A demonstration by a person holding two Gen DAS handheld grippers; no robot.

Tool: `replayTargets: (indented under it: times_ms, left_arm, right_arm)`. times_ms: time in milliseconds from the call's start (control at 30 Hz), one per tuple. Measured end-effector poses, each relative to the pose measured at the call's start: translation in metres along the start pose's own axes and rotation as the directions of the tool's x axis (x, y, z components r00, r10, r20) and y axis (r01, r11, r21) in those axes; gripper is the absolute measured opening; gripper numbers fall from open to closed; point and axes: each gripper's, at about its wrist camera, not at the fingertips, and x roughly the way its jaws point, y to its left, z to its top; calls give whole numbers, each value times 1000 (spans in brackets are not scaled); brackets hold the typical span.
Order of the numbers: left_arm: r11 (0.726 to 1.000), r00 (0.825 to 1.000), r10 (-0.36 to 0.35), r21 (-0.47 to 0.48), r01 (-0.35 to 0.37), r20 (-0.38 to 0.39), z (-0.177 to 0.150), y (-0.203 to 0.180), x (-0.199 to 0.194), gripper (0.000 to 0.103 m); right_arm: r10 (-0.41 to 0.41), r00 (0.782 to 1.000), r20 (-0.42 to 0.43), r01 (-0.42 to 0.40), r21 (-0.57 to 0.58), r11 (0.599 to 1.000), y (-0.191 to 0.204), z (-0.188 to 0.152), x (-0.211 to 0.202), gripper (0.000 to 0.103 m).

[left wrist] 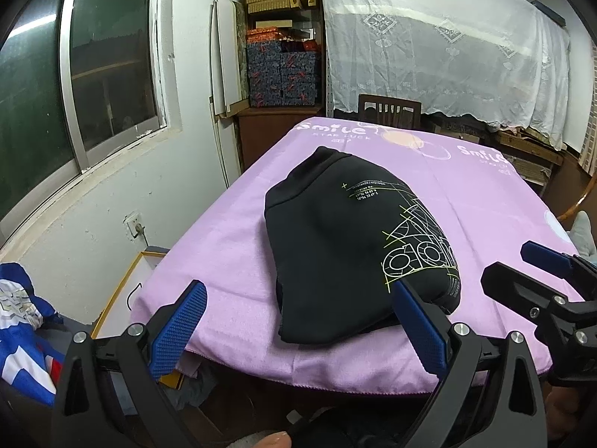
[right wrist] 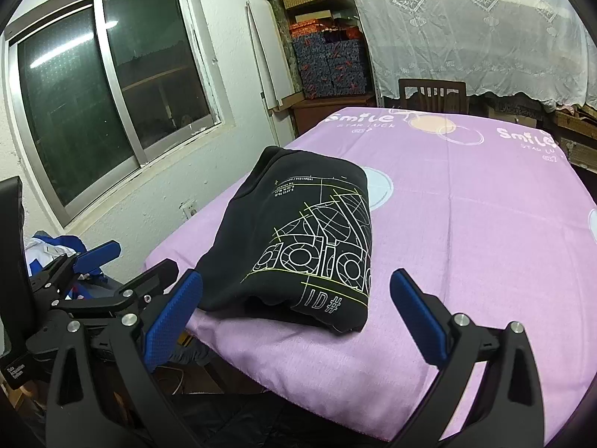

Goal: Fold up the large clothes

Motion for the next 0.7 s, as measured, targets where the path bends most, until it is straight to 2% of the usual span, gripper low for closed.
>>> replayTargets:
  times_ms: [700]
  left_arm:
    - [1000, 1000, 3, 12, -3, -6, 2, 1, 1, 99]
  right_arm:
    - [2, 1000, -2, -2, 3, 1000, 0, 0, -2, 98]
